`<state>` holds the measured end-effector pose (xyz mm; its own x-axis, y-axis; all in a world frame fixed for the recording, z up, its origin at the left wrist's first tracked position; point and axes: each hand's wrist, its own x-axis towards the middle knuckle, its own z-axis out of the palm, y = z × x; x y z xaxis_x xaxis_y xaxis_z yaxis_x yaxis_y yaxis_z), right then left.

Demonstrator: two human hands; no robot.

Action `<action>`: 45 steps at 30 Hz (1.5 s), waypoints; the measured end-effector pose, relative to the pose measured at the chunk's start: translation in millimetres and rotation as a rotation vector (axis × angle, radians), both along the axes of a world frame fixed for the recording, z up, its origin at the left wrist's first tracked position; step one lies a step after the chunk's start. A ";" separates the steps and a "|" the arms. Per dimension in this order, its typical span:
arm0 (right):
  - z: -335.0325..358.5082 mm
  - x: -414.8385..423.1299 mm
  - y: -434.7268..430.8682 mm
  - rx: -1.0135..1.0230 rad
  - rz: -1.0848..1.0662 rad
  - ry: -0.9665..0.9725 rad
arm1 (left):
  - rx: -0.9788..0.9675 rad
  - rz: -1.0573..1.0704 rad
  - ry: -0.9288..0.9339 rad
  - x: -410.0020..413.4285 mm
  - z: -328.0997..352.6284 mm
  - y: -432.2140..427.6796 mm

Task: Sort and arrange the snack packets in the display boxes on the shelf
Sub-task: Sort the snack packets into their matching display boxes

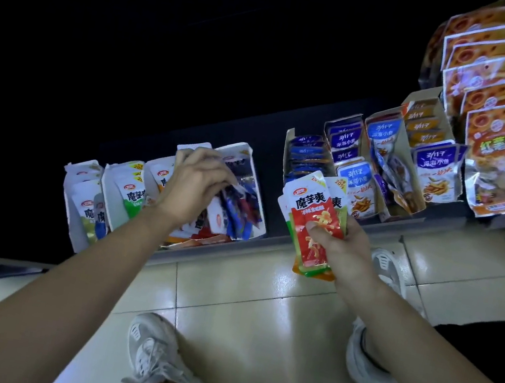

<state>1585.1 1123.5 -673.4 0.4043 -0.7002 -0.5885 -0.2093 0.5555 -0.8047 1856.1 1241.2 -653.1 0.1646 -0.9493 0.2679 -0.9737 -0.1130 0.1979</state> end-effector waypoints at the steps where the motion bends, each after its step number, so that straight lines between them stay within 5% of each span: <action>1: 1.1 0.6 0.3 0.002 -0.005 -0.002 | 0.004 -0.046 -0.012 -0.6 4.0 8.4; 6: 3.1 3.1 3.8 0.009 0.015 -0.001 | 0.075 -0.160 0.006 0.2 5.4 42.6; 17: 5.8 5.4 7.5 0.002 0.022 -0.004 | -0.024 0.253 0.195 -15.8 16.8 17.4; 29: -1.7 4.5 2.6 0.024 0.015 -0.022 | -0.081 0.197 0.168 -9.9 24.4 13.4; 40: 27.7 6.4 0.0 0.201 0.122 -0.220 | -0.107 0.334 0.673 -51.2 85.2 40.8; 45: 43.1 12.6 17.2 0.244 0.248 -0.227 | -0.133 0.578 0.890 -79.3 81.7 49.1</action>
<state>1597.7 1140.7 -630.3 0.6814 -0.4166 -0.6018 -0.1932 0.6907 -0.6969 1776.8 1290.3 -571.4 0.7675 -0.6367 -0.0747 -0.2788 -0.4365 0.8554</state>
